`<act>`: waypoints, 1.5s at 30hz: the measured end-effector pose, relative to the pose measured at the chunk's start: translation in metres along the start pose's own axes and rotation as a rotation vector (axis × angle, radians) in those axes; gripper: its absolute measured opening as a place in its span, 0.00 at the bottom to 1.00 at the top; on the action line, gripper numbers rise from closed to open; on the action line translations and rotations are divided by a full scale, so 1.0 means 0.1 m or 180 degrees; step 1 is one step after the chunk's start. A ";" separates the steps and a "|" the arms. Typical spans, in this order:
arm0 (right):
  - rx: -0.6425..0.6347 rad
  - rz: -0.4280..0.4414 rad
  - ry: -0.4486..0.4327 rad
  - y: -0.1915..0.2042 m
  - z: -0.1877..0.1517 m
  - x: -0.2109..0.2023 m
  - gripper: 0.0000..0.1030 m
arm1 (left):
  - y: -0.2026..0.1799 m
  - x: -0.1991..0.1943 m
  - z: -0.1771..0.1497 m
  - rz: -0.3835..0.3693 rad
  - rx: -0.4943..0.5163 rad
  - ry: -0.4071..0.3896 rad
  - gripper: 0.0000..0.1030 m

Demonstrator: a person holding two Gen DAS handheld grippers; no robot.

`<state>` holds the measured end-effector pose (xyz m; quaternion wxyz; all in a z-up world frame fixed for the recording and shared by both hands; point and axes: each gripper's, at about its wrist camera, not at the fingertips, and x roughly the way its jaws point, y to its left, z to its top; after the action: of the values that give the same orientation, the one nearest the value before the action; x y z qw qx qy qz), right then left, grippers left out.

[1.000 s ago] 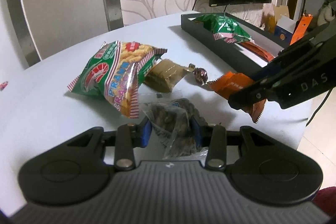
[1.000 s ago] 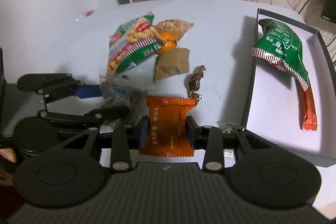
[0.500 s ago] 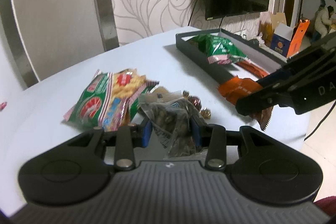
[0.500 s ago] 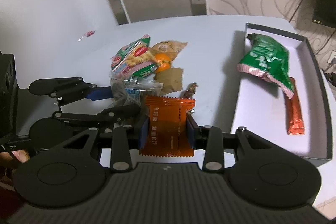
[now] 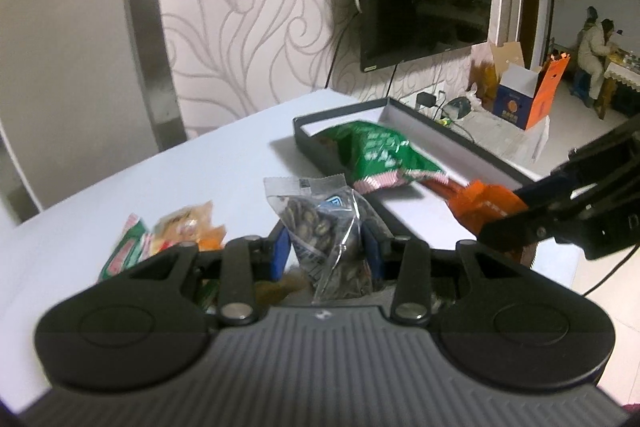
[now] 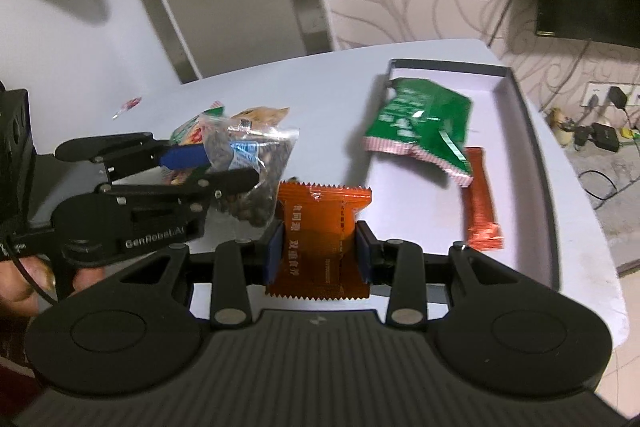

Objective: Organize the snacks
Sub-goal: 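Carry the nut bag and orange candy over the white box with both tools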

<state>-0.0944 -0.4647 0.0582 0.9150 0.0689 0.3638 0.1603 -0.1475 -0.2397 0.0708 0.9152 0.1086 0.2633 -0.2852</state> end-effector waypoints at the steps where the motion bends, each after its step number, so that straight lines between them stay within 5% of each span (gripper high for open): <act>1: 0.0017 -0.0012 -0.0005 -0.03 0.00 -0.01 0.42 | -0.03 0.03 0.03 -0.0015 0.0009 -0.0009 0.41; 26: 0.0190 -0.0194 -0.0048 -0.70 0.14 -0.14 0.42 | -0.53 0.70 0.43 -0.0226 0.0087 -0.0043 0.40; 45: 0.0186 -0.0205 0.0086 -0.96 0.19 -0.02 0.42 | -0.63 1.37 0.56 -0.0115 0.0014 0.0080 0.40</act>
<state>-0.0594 -0.5555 0.0504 0.9123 0.0817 0.3827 0.1209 -0.0645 -0.3738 0.0401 0.9062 0.1093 0.2761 -0.3009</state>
